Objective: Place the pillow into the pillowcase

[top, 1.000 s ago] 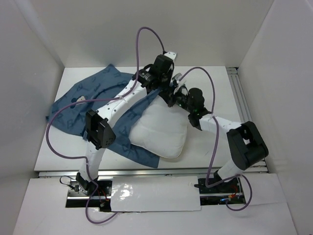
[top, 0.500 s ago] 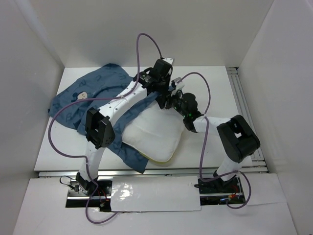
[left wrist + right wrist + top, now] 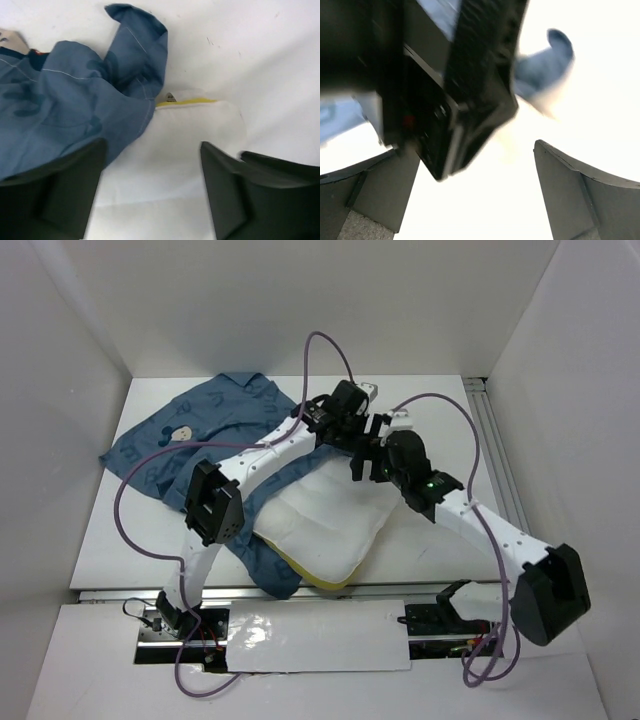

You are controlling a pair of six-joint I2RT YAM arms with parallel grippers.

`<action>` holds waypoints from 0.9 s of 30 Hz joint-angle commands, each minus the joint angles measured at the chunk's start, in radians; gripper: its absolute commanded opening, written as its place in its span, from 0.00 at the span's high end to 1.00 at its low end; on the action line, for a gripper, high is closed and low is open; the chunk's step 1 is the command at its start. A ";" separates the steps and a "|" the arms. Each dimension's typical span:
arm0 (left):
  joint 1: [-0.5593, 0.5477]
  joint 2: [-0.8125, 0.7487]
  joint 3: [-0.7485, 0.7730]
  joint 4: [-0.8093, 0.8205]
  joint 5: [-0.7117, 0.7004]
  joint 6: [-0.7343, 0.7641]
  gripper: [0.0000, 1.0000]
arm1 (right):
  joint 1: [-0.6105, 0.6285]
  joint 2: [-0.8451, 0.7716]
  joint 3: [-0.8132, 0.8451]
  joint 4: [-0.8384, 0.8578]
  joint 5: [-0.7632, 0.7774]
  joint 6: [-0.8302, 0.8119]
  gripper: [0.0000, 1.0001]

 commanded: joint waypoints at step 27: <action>-0.173 -1.104 -1.383 -0.461 -0.375 -1.088 0.05 | 0.753 0.085 0.131 -0.349 0.205 -0.143 0.00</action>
